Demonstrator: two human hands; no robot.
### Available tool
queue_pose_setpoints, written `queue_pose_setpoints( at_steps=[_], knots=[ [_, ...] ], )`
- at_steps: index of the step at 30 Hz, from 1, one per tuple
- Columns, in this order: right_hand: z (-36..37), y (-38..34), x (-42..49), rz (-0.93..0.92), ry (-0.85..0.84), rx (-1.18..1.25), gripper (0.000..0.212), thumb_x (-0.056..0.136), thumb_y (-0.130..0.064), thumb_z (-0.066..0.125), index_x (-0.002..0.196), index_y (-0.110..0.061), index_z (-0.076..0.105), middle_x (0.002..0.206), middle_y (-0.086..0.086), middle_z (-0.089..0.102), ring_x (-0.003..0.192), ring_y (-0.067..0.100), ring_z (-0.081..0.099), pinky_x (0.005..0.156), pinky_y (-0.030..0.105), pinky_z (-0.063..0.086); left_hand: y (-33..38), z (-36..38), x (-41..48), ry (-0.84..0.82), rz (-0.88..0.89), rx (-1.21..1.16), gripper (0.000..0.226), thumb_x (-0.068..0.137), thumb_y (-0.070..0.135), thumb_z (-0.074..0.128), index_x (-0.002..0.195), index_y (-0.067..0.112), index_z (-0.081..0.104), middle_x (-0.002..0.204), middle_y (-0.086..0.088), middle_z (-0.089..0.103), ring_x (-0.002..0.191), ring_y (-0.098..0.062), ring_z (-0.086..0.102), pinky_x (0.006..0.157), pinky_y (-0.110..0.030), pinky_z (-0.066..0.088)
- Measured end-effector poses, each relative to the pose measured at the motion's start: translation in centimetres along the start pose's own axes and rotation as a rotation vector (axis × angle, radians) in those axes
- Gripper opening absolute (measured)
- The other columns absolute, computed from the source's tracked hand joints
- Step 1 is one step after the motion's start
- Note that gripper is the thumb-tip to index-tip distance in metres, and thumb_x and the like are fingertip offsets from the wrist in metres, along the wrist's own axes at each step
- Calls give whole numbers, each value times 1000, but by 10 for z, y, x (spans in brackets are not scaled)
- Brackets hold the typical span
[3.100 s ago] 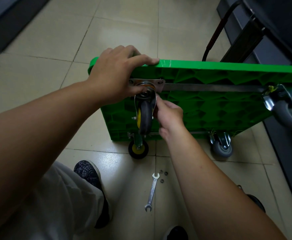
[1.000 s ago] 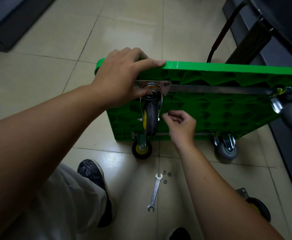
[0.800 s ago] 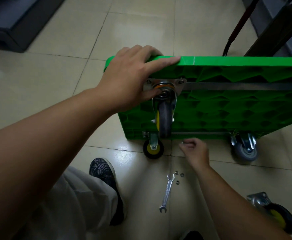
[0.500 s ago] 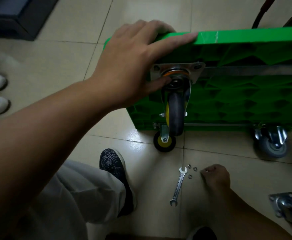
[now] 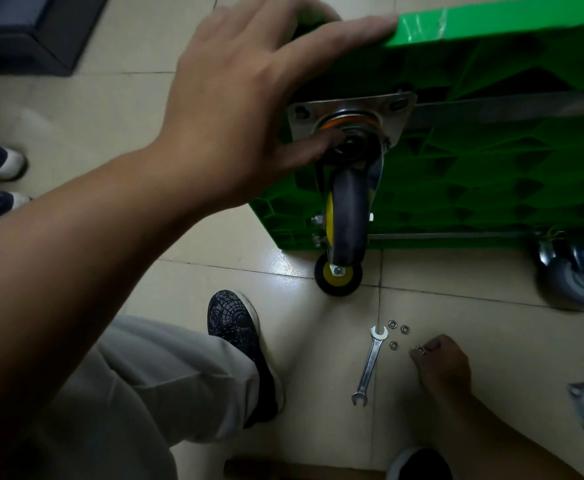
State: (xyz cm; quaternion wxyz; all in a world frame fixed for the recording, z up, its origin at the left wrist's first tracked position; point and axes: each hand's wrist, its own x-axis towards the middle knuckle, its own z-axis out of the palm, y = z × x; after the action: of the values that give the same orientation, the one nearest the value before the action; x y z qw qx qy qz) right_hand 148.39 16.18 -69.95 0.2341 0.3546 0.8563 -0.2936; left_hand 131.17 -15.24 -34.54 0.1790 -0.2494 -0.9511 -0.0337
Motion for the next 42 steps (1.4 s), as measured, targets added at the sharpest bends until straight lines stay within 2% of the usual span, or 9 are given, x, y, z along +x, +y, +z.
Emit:
queue_pose_setpoints(
  at_steps=[7, 11, 16, 19, 21, 25, 31, 33, 42],
  knots=[
    [-28, -37, -10, -44, -59, 6, 20, 81, -24, 80, 84, -9, 68, 92, 11, 70, 91, 32, 65, 80, 35, 53, -1, -2, 2, -10, 4, -30, 67, 93, 54, 55, 155, 38, 37, 135, -7, 55, 116, -31, 51, 88, -41, 36],
    [-88, -141, -49, -328, 68, 420, 21, 94, -34, 69, 91, -12, 69, 81, -3, 66, 87, 23, 67, 61, 20, 44, 0, -4, 3, -14, -2, -53, 67, 90, 55, 55, 153, 40, 39, 131, -5, 56, 111, -30, 52, 85, -43, 38],
    [-141, -243, -136, -774, -74, 778, 34, 86, -60, 60, 94, -27, 67, 87, -9, 70, 82, 6, 67, 72, 26, 57, 1, -4, 2, 3, 17, -78, 71, 86, 48, 67, 152, 38, 43, 130, -8, 58, 110, -33, 55, 86, -44, 39],
    [-144, -255, -171, -707, -203, 603, 66, 63, -78, 71, 112, -36, 59, 106, -13, 70, 99, 7, 66, 86, 31, 57, 2, -5, -1, 12, 28, -83, 74, 84, 44, 74, 152, 37, 44, 130, -9, 59, 111, -33, 55, 86, -42, 38],
    [-139, -256, -182, -691, -169, 426, 75, 63, -66, 81, 123, -34, 49, 117, -8, 66, 107, 13, 64, 92, 36, 55, 3, -6, -1, 11, 24, -98, 74, 84, 43, 74, 152, 36, 45, 130, -9, 59, 111, -33, 55, 87, -42, 38],
    [-130, -268, -195, -674, 16, 355, 58, 81, -38, 82, 121, -19, 46, 110, -2, 64, 98, 19, 64, 78, 29, 49, 4, -8, -2, -5, 22, -135, 74, 84, 42, 74, 152, 34, 45, 131, -10, 58, 114, -34, 54, 91, -42, 37],
    [-131, -255, -202, -604, 61, 118, 45, 90, -40, 72, 118, -17, 44, 108, 2, 61, 94, 27, 62, 75, 34, 48, 1, -19, -3, -127, -15, -215, 78, 80, 57, 43, 155, 42, 34, 141, -3, 51, 125, -26, 46, 104, -40, 32],
    [-136, -230, -198, -581, 27, 34, 45, 87, -42, 74, 116, -18, 49, 108, 2, 64, 97, 28, 64, 81, 37, 54, 3, -22, 0, -150, -35, -254, 74, 84, 52, 51, 155, 41, 35, 141, -2, 50, 127, -25, 44, 106, -41, 31],
    [-164, -84, -113, -97, 14, -215, 29, 91, -38, 70, 98, -17, 51, 96, 4, 59, 93, 30, 64, 68, 28, 41, 50, -28, 13, -47, 85, -261, 61, 91, 41, 59, 149, 26, 48, 141, -3, 51, 132, -25, 43, 111, -41, 28]
  ],
)
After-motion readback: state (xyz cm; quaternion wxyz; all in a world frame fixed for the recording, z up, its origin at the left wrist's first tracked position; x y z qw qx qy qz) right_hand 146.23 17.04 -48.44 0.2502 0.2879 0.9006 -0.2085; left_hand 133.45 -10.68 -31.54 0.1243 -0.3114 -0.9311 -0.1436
